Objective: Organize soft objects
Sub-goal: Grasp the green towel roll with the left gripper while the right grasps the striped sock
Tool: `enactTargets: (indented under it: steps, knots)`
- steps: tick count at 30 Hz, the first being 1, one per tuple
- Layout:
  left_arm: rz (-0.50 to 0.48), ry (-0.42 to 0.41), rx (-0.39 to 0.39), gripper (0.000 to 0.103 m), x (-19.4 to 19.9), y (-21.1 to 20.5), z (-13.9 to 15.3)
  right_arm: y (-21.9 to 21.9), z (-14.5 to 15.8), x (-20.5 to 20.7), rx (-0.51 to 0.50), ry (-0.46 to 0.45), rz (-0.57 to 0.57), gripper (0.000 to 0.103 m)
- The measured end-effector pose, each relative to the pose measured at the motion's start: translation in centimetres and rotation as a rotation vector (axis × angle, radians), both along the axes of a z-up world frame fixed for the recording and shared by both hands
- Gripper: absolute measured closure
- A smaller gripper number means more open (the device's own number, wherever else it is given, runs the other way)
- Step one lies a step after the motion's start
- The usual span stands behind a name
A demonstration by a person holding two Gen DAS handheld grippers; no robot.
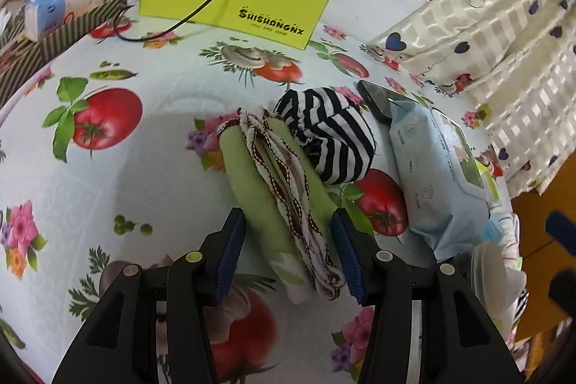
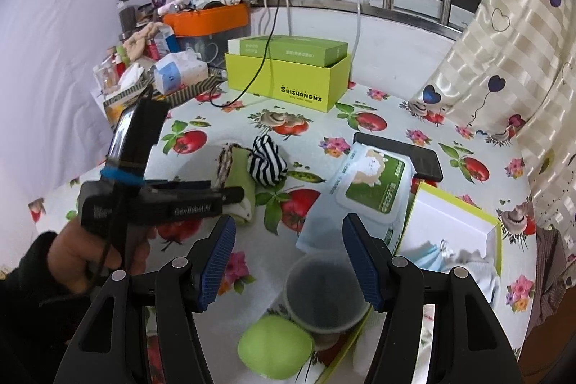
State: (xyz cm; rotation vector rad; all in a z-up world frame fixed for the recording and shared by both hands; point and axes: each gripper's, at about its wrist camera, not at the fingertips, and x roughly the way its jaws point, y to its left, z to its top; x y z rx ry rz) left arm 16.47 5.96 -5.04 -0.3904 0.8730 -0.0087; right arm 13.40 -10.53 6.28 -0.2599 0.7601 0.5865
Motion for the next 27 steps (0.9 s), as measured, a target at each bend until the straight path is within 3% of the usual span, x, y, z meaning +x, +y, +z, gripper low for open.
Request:
enactTargets:
  steps: [6,18,25,27]
  knots:
    - [-0.006,-0.025,0.019,0.072,-0.5,0.2,0.4,1.9,0.0,2.1,-0.016,0.013,0.026,0.041]
    - [0.030,-0.054,0.009,0.076,-1.9,1.8,0.6,8.4,-2.9,8.4,-0.131,0.164,0.157,0.047]
    - [0.024,-0.050,0.007,0.076,-2.0,2.0,0.4,11.7,-6.6,11.9,-0.191,0.285,0.175,0.060]
    - [0.022,-0.049,0.006,0.076,-2.0,2.0,0.4,12.3,-7.4,12.5,-0.202,0.306,0.176,0.069]
